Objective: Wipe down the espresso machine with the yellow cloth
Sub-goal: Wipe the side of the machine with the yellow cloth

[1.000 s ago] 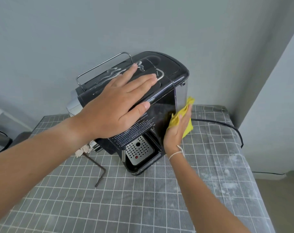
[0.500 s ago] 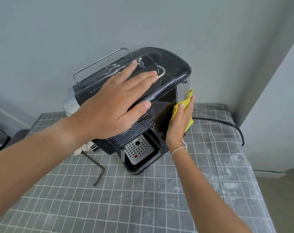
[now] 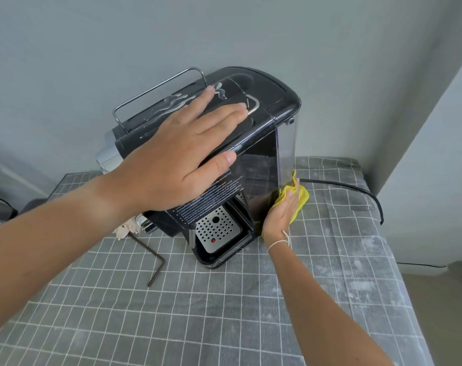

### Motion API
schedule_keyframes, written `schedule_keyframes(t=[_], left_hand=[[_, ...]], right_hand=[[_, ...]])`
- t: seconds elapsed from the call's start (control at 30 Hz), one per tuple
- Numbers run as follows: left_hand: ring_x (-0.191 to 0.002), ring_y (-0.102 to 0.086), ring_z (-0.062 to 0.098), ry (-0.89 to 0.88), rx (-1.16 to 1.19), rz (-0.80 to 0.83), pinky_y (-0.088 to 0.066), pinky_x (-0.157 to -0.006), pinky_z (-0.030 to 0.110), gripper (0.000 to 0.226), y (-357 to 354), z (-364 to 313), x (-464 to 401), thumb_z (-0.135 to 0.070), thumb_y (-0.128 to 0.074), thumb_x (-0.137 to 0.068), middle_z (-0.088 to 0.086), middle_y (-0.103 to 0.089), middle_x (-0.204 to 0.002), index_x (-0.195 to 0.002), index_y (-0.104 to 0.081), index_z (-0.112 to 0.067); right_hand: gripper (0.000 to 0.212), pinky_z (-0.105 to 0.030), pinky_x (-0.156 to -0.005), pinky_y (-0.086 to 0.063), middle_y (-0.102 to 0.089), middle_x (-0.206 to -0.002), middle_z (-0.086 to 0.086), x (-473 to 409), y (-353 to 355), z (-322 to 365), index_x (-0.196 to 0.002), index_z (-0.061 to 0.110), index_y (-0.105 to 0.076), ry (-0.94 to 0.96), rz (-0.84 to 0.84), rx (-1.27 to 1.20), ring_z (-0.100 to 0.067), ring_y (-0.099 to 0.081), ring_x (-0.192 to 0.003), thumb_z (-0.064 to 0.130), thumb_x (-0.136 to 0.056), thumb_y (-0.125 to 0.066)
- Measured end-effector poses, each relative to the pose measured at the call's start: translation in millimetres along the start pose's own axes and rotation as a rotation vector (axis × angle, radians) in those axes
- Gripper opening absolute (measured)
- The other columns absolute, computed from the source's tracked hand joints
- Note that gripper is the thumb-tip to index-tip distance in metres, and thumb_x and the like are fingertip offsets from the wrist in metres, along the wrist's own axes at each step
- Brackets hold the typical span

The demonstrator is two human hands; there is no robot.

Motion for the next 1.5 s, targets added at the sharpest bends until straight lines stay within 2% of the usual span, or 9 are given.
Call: schedule_keyframes(t=[0.1, 0.2, 0.4, 0.63, 0.93, 1.07, 1.3, 1.4, 1.5], left_hand=[[-0.144, 0.006, 0.007, 0.0, -0.009, 0.007, 0.006, -0.112, 0.016, 0.059, -1.8, 2.0, 3.3, -0.046, -0.022, -0.092, -0.019, -0.019, -0.153, -0.148, -0.017, -0.026], [-0.145, 0.005, 0.008, 0.014, -0.006, 0.011, 0.0, -0.113, 0.024, 0.059, -2.4, 4.4, 2.5, -0.046, -0.022, -0.092, -0.017, -0.02, -0.153, -0.148, -0.017, -0.025], [-0.145, 0.005, 0.01, -0.009, -0.007, 0.005, -0.007, -0.114, 0.033, 0.059, 0.5, -2.2, -1.9, -0.047, -0.022, -0.092, -0.017, -0.02, -0.153, -0.148, -0.017, -0.026], [-0.143, 0.007, 0.004, 0.005, 0.038, 0.007, -0.004, -0.113, 0.03, 0.061, 1.7, -0.4, -1.1, -0.048, -0.022, -0.09, -0.026, -0.014, -0.148, -0.148, -0.016, -0.027], [-0.142, 0.006, 0.003, -0.004, 0.019, 0.002, -0.003, -0.112, 0.029, 0.062, 1.0, -0.6, -1.4, -0.048, -0.021, -0.09, -0.023, -0.017, -0.149, -0.148, -0.018, -0.026], [-0.143, 0.006, 0.005, -0.004, 0.029, 0.006, -0.005, -0.113, 0.032, 0.061, 0.9, 0.3, -1.6, -0.048, -0.022, -0.091, -0.024, -0.016, -0.148, -0.148, -0.017, -0.026], [-0.144, 0.005, 0.006, -0.008, 0.018, -0.002, -0.005, -0.113, 0.032, 0.06, 1.0, 0.7, -2.0, -0.047, -0.022, -0.091, -0.023, -0.016, -0.148, -0.148, -0.018, -0.025], [-0.143, 0.006, 0.005, -0.007, 0.023, 0.001, -0.005, -0.113, 0.032, 0.061, 0.9, 0.6, -2.6, -0.048, -0.022, -0.091, -0.024, -0.016, -0.148, -0.148, -0.018, -0.026], [-0.144, 0.005, 0.008, -0.006, 0.029, 0.002, -0.007, -0.113, 0.033, 0.06, 0.9, 0.4, -2.8, -0.048, -0.023, -0.091, -0.024, -0.017, -0.148, -0.148, -0.018, -0.026]], right_hand=[[0.055, -0.02, -0.113, -0.012, -0.026, -0.151, -0.001, 19.4, -0.7, -1.6, -0.145, 0.01, -0.027, -0.036, -0.027, -0.025, -0.003, -0.017, -0.136, 0.034, -0.096, -0.02], [0.047, -0.014, -0.111, -0.009, -0.016, -0.156, -0.002, 42.5, -3.1, -5.7, -0.147, 0.011, -0.016, -0.103, 0.0, -0.003, -0.008, -0.013, -0.142, 0.022, -0.102, -0.022], [0.048, -0.028, -0.117, -0.015, -0.012, -0.157, 0.0, 61.6, 4.4, -5.8, -0.148, 0.017, -0.014, -0.186, 0.018, 0.038, -0.015, -0.013, -0.144, 0.02, -0.102, -0.024], [0.046, -0.026, -0.113, -0.018, -0.02, -0.156, -0.002, 19.1, 11.5, 7.0, -0.148, 0.016, -0.017, -0.299, 0.04, 0.06, -0.019, -0.021, -0.143, 0.022, -0.103, -0.022], [0.042, -0.041, -0.111, -0.031, -0.044, -0.143, -0.006, 49.8, 28.0, -1.8, -0.14, 0.015, -0.038, -0.254, 0.08, 0.174, -0.024, -0.041, -0.131, 0.025, -0.101, -0.025], [0.043, -0.031, -0.107, -0.029, -0.043, -0.143, -0.005, 14.7, 23.3, 13.8, -0.141, 0.014, -0.037, -0.29, 0.067, 0.132, -0.023, -0.04, -0.131, 0.025, -0.102, -0.025], [0.034, -0.03, -0.085, -0.036, -0.056, -0.102, -0.005, 5.6, 36.5, 17.9, -0.114, 0.005, -0.053, -0.22, 0.135, 0.183, -0.019, -0.05, -0.091, 0.023, -0.101, -0.028], [0.04, -0.038, -0.096, -0.041, -0.057, -0.117, -0.008, 21.6, 45.9, 7.6, -0.124, 0.007, -0.049, -0.135, 0.169, 0.262, -0.023, -0.052, -0.108, 0.029, -0.098, -0.028], [0.042, -0.044, -0.099, -0.042, -0.057, -0.117, -0.012, -1.9, 39.6, 10.0, -0.123, 0.004, -0.05, -0.113, 0.182, 0.344, -0.026, -0.053, -0.108, 0.027, -0.098, -0.027]])
Point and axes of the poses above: each hand's wrist, its own x-axis away from the middle knuckle, its own y-axis out of the back of the hand, z = x × y, the point moved 2 cm from there along -x, towards the middle knuckle
